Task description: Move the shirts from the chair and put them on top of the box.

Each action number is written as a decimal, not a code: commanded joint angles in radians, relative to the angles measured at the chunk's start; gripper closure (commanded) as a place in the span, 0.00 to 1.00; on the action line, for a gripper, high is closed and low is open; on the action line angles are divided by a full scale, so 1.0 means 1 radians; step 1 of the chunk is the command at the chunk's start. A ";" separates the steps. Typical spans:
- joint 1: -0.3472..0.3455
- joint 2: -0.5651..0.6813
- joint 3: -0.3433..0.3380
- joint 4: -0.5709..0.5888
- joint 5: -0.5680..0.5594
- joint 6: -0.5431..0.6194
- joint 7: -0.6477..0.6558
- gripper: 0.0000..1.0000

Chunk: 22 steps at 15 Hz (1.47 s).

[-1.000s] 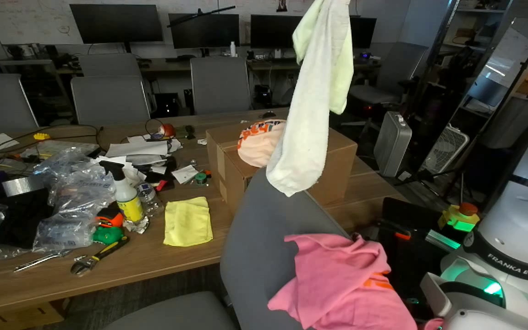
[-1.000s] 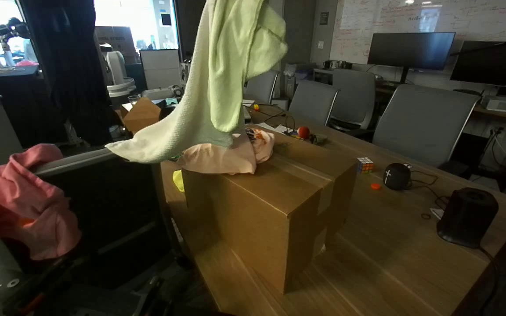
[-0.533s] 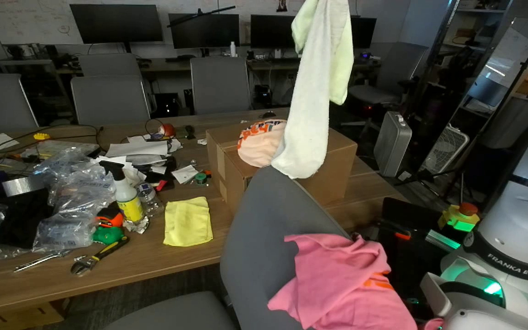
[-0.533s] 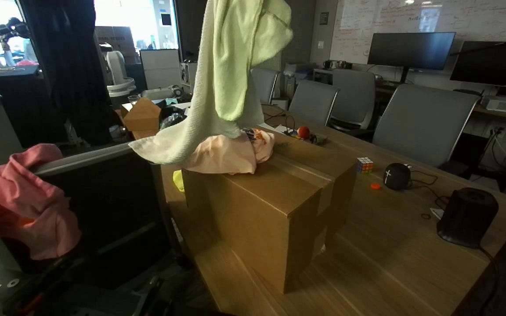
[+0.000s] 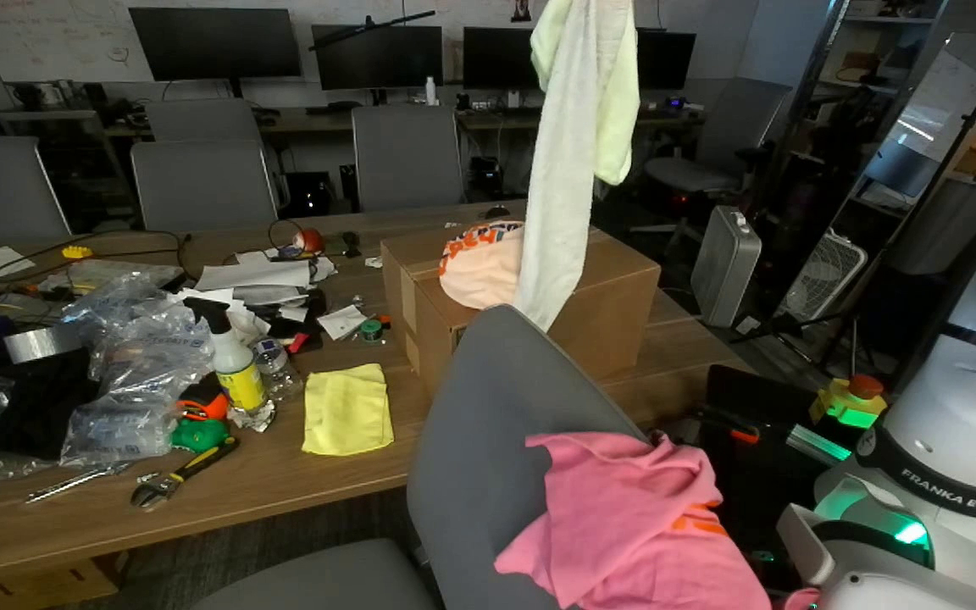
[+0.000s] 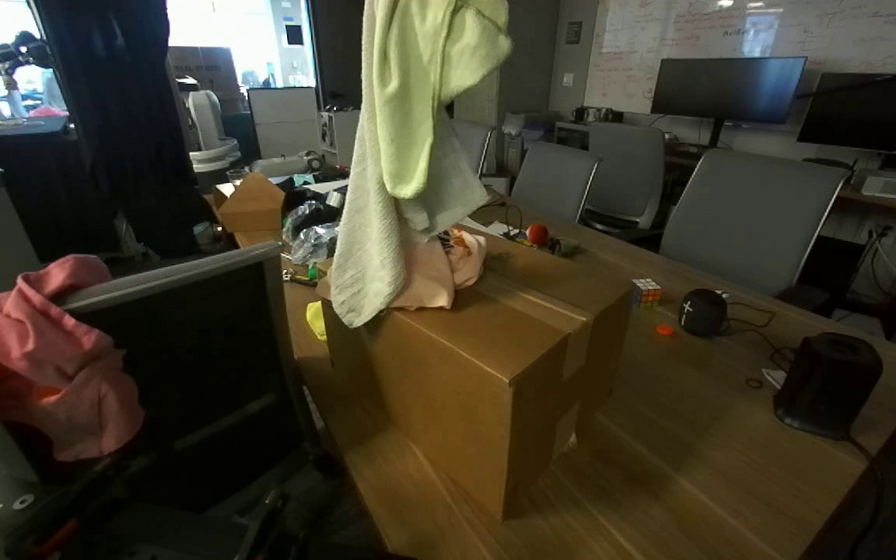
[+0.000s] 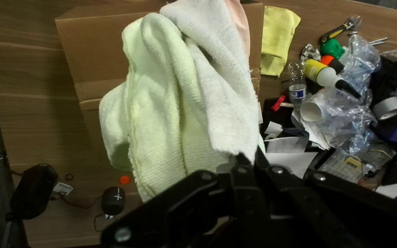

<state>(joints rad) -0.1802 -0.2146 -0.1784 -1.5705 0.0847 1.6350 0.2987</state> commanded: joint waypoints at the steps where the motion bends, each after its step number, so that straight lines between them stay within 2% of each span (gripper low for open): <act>1: 0.014 0.087 0.014 0.143 0.033 -0.057 0.030 0.98; 10: 0.041 0.327 0.043 0.525 0.058 -0.229 0.052 0.98; 16: 0.010 0.469 0.036 0.751 0.131 -0.328 0.076 0.98; 21: -0.034 0.556 0.043 0.879 0.195 -0.381 0.124 0.98; 22: -0.044 0.567 0.045 0.896 0.206 -0.392 0.133 0.71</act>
<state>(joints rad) -0.1898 0.2772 -0.1380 -0.8190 0.2372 1.3037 0.3889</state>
